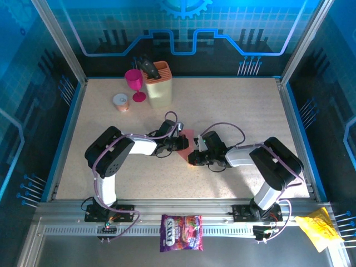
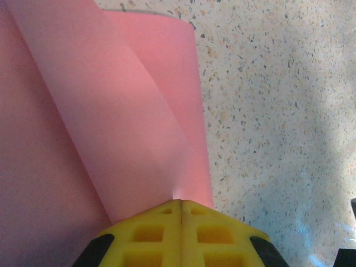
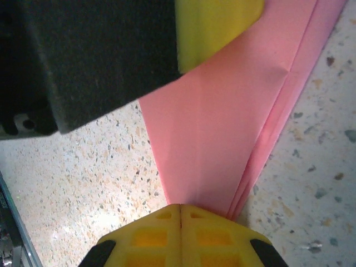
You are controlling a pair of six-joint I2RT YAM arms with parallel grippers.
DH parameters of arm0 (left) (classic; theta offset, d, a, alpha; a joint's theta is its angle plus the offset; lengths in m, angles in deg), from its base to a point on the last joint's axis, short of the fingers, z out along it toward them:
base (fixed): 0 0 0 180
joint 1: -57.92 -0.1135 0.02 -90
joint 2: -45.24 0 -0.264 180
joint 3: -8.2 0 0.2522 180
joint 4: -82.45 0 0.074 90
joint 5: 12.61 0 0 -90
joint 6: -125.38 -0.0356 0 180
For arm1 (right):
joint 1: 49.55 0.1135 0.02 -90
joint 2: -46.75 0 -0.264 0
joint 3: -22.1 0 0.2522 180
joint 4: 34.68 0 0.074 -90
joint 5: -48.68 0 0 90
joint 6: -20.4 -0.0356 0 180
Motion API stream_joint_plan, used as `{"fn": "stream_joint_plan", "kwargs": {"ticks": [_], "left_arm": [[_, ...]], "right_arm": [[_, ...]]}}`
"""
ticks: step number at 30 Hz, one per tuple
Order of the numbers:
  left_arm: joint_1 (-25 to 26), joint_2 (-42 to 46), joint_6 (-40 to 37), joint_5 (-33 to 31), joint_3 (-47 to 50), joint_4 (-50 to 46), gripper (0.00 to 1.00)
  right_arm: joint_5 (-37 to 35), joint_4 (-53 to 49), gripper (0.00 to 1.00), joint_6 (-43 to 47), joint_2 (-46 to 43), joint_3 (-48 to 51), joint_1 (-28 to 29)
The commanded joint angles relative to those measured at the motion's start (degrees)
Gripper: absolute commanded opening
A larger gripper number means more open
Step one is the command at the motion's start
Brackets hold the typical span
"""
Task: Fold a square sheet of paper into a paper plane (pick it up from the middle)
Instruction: Fourth fold the wing at the center of the table.
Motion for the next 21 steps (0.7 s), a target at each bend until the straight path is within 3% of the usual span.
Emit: {"fn": "stream_joint_plan", "kwargs": {"ticks": [1, 12, 21], "left_arm": [[-0.8, -1.5, -1.6, -3.0, 2.0, -2.8, 0.0], [-1.1, -1.7, -1.5, -3.3, 2.6, -2.4, 0.0], [-1.2, -0.9, 0.6, -4.7, 3.3, -3.3, 0.0]], "right_arm": [[1.2, -16.8, 0.0, 0.2, 0.3, 4.7, 3.3], [-0.2, -21.9, 0.0, 2.0, -2.4, 5.3, 4.7], [0.8, -26.9, 0.0, 2.0, -14.6, 4.5, -3.8]]}}
